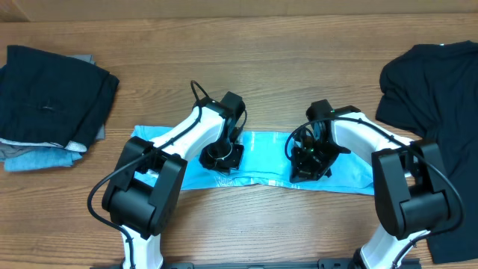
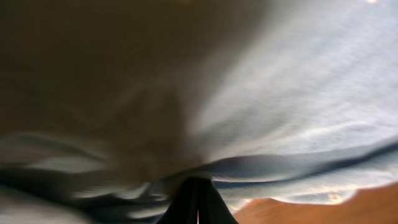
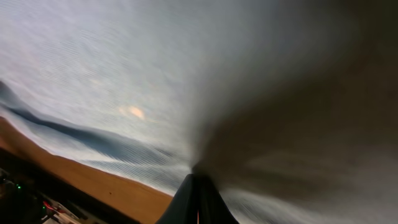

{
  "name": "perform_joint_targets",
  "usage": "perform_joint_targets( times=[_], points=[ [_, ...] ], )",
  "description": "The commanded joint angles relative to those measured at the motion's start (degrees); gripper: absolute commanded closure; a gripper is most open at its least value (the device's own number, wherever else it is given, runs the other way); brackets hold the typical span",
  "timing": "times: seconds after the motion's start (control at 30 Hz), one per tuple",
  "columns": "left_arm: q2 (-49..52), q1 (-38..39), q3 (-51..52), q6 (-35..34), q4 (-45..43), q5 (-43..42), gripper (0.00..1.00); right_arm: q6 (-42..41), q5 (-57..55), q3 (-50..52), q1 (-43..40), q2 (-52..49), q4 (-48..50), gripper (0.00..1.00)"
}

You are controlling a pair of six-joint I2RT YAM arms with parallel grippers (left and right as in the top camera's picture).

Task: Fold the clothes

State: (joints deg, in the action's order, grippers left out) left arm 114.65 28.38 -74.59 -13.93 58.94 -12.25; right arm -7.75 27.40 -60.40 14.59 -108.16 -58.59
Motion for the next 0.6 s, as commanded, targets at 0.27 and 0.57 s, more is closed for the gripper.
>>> perform_joint_targets(
  times=[0.27,0.57],
  points=[
    [-0.6,-1.0,2.2,0.6,0.6,6.1,0.96,-3.0,-16.5,0.3,-0.5,1.2,-3.1,0.96],
    [-0.6,-1.2,7.0,-0.5,-0.1,11.2,0.96,-4.5,-18.9,0.3,-5.8,1.2,-4.3,0.96]
  ],
)
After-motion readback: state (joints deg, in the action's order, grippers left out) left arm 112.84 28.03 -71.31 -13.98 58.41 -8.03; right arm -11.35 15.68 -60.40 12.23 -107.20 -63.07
